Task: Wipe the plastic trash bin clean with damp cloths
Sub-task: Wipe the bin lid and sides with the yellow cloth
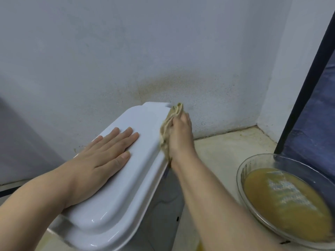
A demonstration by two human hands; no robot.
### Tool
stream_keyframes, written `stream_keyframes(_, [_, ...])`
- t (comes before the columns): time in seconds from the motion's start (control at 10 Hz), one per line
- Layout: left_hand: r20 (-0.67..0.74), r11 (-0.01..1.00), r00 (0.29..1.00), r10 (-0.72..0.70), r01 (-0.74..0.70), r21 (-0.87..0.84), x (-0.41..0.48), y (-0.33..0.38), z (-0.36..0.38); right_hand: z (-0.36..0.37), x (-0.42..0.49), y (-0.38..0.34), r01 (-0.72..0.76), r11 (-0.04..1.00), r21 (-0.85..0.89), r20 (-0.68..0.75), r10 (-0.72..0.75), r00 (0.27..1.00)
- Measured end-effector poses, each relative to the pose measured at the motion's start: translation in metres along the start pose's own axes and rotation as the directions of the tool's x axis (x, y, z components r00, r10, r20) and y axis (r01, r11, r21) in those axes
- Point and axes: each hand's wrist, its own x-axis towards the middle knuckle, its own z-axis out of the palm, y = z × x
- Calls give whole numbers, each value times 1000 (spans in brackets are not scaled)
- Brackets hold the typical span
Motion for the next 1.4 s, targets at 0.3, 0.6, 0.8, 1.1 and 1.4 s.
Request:
stream_keyframes(0.3, [87,995,994,-63,70,-77,-3,20,-17,-2,-61,-28,74,996,-54,132,-66,989])
stream_keyframes(0.6, [105,996,994,-38,45,-72,-4,15,-21,-1,93,-47,277,914,-298,627,-31,778])
stream_keyframes(0.8, [61,923,928,-368,357,142,-18,-17,-31,-31,22,-15,310,872,-379,454,-117,883])
stream_keyframes(1.1, [-28,883,883,-468,469,15,-20,-12,-19,-48,-51,-52,361,878,-313,373,-237,897])
stream_keyframes(1.4, [-6,885,885,-466,466,12,-24,-17,-18,-35,50,-54,483,773,-411,693,-79,717])
